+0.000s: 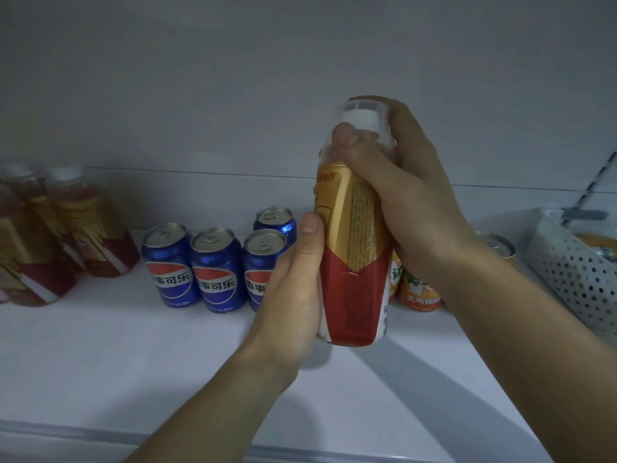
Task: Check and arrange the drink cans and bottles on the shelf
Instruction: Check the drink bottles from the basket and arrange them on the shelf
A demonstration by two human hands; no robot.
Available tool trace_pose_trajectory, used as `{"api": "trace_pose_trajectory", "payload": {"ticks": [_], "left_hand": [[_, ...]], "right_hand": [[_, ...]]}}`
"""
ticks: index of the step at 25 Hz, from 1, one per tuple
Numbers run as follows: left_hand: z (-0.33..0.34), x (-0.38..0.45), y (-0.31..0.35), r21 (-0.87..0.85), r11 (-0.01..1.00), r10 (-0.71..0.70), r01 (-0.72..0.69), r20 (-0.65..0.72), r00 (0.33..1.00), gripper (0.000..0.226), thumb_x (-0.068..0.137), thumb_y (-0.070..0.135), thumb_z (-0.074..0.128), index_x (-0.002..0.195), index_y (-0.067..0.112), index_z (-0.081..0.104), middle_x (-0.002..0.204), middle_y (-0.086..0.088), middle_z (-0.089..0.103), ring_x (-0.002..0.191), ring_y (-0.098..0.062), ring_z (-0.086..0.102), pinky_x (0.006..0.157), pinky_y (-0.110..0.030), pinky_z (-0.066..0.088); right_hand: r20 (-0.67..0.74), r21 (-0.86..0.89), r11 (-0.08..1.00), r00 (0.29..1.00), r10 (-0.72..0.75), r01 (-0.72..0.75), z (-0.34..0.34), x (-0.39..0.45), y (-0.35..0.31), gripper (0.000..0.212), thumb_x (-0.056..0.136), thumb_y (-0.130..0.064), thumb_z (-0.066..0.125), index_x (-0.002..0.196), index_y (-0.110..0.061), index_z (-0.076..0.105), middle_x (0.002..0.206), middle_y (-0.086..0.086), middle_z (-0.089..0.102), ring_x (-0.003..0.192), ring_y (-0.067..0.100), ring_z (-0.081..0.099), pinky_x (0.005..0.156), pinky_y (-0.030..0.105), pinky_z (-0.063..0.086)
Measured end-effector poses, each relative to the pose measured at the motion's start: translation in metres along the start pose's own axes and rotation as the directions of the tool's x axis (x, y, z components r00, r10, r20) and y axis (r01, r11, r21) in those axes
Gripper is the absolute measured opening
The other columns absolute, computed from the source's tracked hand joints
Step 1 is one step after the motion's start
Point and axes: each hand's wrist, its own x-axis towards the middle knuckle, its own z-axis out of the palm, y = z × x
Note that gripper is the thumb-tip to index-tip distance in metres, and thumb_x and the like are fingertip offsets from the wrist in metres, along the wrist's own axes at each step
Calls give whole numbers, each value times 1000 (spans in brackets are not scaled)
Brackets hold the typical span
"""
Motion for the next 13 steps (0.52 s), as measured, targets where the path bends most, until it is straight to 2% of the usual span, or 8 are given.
{"api": "trace_pose_trajectory", "payload": {"ticks": [3,5,7,10,13], "left_hand": [[-2,2,-2,-48,998,27,-28,-33,999,49,76,66,43,95,39,79,108,5,78,105,-13,73,100,-42,51],[-3,2,-1,-127,992,22,-27,-37,999,56,81,65,39,100,31,79,107,-1,78,104,-18,73,96,-45,55],[-5,2,4,-235,972,-18,18,2,1000,61,85,64,34,102,28,80,108,-6,78,104,-25,73,91,-49,57],[-7,0,12,-282,957,-61,73,53,997,63,91,62,31,119,23,72,116,-9,75,113,-32,69,100,-56,51],[-8,2,10,-218,976,-28,30,11,1000,59,93,62,30,105,30,78,110,-2,78,102,-20,74,93,-44,56]], "right_hand": [[19,65,997,999,31,-33,-2,3,1,54,88,-42,67,135,-19,54,114,8,72,101,26,73,92,50,59],[92,213,971,991,94,-112,-4,5,2,61,93,-47,59,143,-14,51,118,5,70,109,24,70,95,45,56],[157,270,951,981,111,-151,-6,4,3,58,98,-43,52,146,-12,50,120,6,69,114,25,69,98,44,54],[124,209,975,991,49,-75,-7,0,1,51,96,-37,54,140,-11,55,104,5,75,100,24,74,87,40,56],[79,137,990,997,11,-22,-3,-5,-1,42,96,-32,61,134,-15,55,95,9,77,84,20,76,73,32,59]]}}
